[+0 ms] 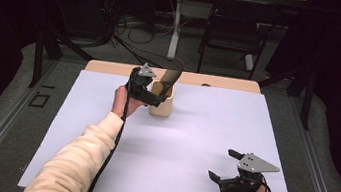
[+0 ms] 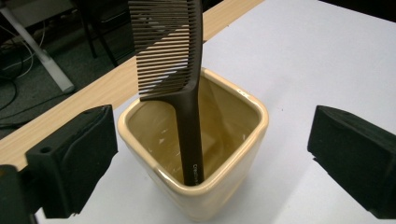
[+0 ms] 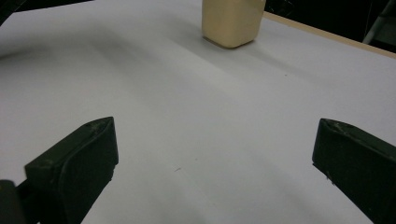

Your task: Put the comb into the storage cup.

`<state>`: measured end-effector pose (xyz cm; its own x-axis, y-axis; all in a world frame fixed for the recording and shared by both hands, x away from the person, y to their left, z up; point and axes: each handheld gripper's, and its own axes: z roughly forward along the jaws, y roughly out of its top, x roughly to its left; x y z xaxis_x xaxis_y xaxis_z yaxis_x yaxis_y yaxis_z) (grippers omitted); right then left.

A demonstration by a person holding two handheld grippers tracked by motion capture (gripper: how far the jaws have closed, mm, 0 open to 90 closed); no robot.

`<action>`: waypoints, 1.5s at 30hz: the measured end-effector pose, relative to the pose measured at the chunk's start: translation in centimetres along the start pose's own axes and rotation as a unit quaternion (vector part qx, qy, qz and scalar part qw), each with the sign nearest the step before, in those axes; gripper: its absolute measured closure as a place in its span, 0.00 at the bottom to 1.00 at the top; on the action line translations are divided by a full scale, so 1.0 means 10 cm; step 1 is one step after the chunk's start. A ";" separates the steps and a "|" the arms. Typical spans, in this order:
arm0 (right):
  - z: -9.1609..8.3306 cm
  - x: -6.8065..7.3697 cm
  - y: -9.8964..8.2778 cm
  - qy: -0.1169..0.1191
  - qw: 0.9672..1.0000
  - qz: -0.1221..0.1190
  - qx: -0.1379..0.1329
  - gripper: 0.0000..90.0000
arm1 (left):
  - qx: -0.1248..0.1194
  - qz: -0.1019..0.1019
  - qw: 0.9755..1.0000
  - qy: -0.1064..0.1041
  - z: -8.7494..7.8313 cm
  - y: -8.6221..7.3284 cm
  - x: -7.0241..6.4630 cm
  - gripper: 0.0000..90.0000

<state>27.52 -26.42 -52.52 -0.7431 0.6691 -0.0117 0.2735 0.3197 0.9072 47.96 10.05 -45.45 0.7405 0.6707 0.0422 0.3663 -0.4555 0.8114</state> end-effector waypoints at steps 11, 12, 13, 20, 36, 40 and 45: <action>-0.01 0.01 0.00 0.001 1.000 -0.005 -0.001 0.00 | 0.013 -0.001 1.000 0.011 -0.21 -0.10 -0.04 0.00; -0.01 0.01 0.00 0.001 1.000 -0.005 0.000 0.00 | 0.013 -0.003 1.000 0.012 -0.24 -0.12 -0.04 0.00; -0.01 0.02 0.00 0.000 1.000 -0.004 -0.001 0.00 | 0.015 -0.003 1.000 0.014 -0.26 -0.13 -0.04 0.00; -0.01 0.01 0.00 0.000 1.000 -0.004 0.000 0.00 | 0.011 -0.009 1.000 0.020 -0.46 -0.21 -0.10 0.00; -0.01 0.01 0.00 0.000 1.000 -0.002 0.002 0.00 | 0.016 -0.025 0.999 0.029 -0.73 -0.58 -0.20 0.00; -0.01 0.01 0.00 -0.002 1.000 -0.002 0.002 0.00 | 0.014 -0.027 0.999 0.031 -0.81 -0.67 -0.26 0.00; -0.01 0.01 0.00 0.000 1.000 -0.003 0.001 0.00 | 0.013 -0.027 0.999 0.037 -0.91 -0.80 -0.33 0.00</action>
<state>27.38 -26.41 -52.46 -0.7453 0.6665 -0.0175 0.2704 0.3261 0.9058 37.47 16.80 -46.81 0.6756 0.7360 0.0433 0.4194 -0.4320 0.7984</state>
